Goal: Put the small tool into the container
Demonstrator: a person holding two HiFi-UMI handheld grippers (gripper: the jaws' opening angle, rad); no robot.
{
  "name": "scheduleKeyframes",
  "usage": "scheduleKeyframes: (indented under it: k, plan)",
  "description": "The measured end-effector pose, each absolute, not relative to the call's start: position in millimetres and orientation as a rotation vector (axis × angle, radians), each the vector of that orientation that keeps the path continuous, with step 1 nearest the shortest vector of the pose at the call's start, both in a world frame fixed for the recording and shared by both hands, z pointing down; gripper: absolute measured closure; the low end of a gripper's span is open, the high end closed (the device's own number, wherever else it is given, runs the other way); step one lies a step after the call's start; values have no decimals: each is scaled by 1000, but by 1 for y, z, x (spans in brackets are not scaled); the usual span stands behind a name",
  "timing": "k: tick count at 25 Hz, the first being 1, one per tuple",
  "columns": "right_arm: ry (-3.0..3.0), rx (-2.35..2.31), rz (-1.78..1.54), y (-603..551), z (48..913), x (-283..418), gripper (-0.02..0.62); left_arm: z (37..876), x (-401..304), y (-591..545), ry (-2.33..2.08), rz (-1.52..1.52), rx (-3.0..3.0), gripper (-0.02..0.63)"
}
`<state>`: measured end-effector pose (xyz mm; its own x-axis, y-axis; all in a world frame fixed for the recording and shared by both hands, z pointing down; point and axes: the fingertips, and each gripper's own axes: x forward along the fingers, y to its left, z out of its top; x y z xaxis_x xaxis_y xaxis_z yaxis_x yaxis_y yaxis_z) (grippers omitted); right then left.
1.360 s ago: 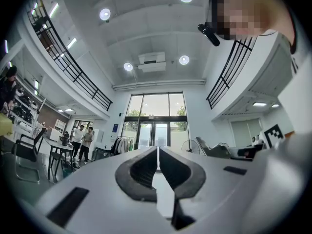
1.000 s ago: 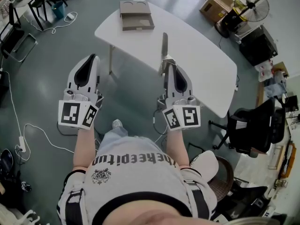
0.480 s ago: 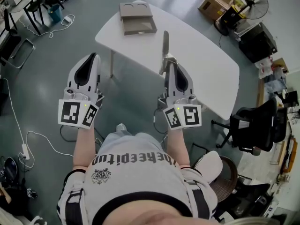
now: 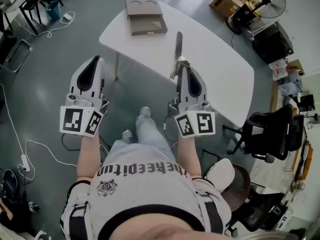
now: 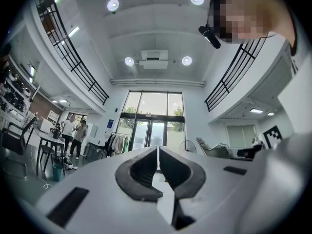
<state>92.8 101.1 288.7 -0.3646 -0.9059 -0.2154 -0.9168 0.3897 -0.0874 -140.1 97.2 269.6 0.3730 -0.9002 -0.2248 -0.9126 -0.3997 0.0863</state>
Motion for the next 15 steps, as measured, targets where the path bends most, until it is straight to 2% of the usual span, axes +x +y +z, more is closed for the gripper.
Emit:
scheduleKeyframes:
  k: [15]
  plan:
    - [2449,-1518,72,-28,282,80,592,258,-156,-11,1760,354,-2461,594]
